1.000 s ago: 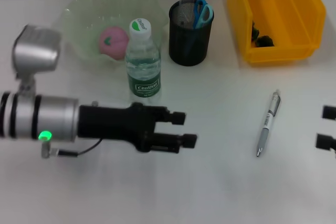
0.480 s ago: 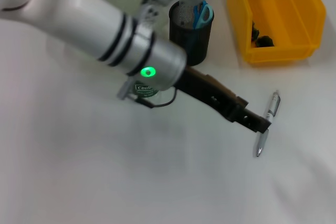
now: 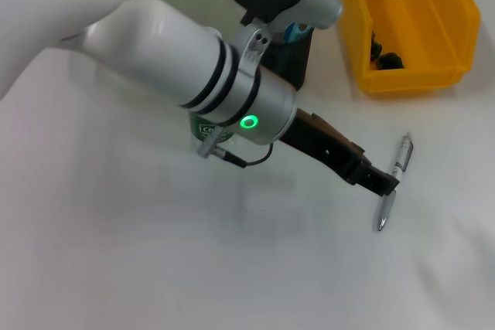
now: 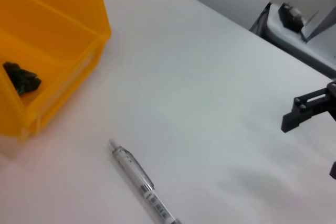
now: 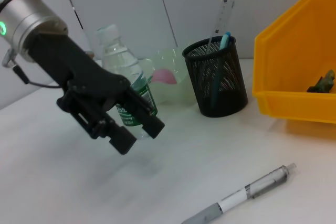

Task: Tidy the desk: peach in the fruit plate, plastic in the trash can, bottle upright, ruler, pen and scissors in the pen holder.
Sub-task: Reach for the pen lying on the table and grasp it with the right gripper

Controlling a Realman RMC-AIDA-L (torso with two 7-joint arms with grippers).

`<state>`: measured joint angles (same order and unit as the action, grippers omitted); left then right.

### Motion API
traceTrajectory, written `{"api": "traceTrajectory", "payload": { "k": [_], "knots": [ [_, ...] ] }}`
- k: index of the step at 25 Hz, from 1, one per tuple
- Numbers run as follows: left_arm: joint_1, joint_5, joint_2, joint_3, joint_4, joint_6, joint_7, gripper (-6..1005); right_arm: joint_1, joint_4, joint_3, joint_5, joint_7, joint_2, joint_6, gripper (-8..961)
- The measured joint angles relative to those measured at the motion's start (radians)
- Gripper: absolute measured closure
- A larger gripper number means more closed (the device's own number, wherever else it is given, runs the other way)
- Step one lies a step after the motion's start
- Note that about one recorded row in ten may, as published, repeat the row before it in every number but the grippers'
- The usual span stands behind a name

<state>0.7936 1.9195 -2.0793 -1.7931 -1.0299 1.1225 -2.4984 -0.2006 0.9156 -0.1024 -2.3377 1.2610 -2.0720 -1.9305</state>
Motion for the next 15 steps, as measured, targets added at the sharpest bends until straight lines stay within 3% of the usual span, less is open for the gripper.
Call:
{"api": "traceTrajectory", "payload": {
  "k": [4, 8, 9, 10, 15],
  "knots": [
    [-0.061, -0.003, 0.003, 0.008, -0.038, 0.002, 0.024, 290, -0.014, 0.003, -0.006, 0.0, 0.038, 0.004, -0.007, 179],
    [-0.239, -0.06, 0.008, 0.075, -0.117, 0.022, 0.202, 290, -0.042, 0.027, -0.016, -0.002, 0.111, 0.009, -0.014, 179],
    [-0.239, -0.06, 0.008, 0.075, -0.117, 0.022, 0.202, 290, -0.05, 0.041, -0.023, -0.002, 0.137, 0.01, -0.015, 179],
    [-0.335, -0.144, 0.01, 0.138, -0.122, 0.062, 0.366, 290, -0.058, 0.056, -0.035, -0.003, 0.168, 0.01, -0.015, 178],
    [-0.472, -0.279, 0.014, 0.339, -0.021, 0.251, 0.693, 290, -0.109, 0.156, -0.169, -0.009, 0.376, 0.013, -0.018, 178]
  ]
}}
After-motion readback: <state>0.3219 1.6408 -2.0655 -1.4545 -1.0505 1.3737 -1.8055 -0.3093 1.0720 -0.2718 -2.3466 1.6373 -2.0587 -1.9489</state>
